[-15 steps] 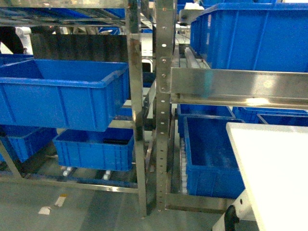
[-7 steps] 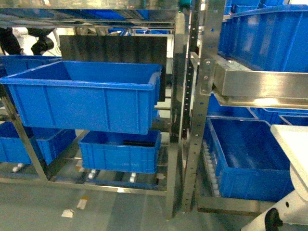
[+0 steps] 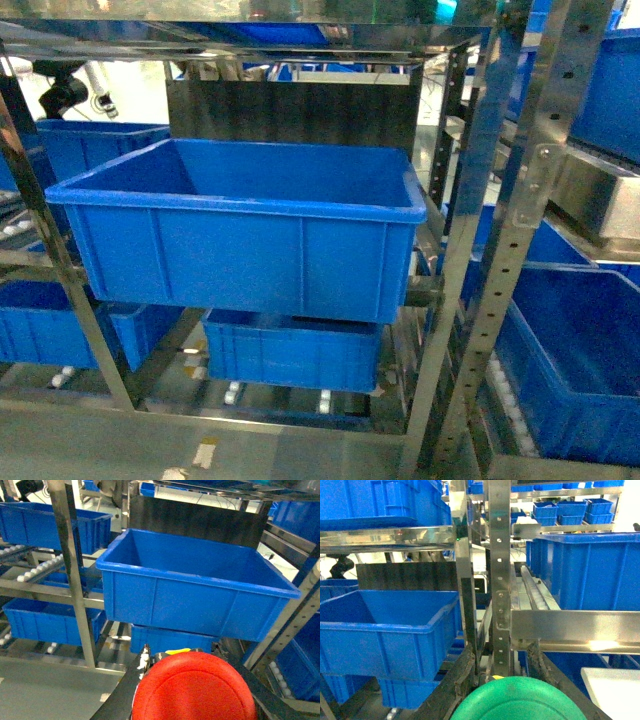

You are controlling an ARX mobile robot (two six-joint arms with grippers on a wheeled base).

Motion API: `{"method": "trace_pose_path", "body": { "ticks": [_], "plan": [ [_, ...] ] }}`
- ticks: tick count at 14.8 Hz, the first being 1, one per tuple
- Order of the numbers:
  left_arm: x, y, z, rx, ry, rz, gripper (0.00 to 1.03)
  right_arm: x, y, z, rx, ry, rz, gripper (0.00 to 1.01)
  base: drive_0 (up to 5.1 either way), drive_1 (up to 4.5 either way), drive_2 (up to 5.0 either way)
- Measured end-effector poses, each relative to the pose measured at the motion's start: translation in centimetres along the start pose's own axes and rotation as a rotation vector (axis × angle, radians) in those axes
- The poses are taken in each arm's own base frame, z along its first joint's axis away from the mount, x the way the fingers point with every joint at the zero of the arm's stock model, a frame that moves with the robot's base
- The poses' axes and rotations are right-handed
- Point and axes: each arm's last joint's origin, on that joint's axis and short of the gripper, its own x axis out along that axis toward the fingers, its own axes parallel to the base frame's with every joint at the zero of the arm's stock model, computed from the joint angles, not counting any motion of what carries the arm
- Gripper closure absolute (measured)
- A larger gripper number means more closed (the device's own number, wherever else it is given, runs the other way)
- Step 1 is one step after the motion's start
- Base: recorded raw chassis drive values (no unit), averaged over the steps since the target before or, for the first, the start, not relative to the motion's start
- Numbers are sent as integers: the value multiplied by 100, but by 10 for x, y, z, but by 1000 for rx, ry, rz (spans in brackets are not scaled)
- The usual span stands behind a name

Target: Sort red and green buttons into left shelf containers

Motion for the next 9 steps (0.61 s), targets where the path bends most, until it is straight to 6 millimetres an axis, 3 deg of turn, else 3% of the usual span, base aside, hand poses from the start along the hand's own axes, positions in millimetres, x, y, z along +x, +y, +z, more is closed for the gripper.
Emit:
{"method": "trace_pose_path", "body": {
  "ticks": [9],
  "plan": [
    [0, 0, 0, 0, 0, 0, 73, 0, 0, -1, 2, 6, -1, 73, -331, 489, -159]
  ]
}}
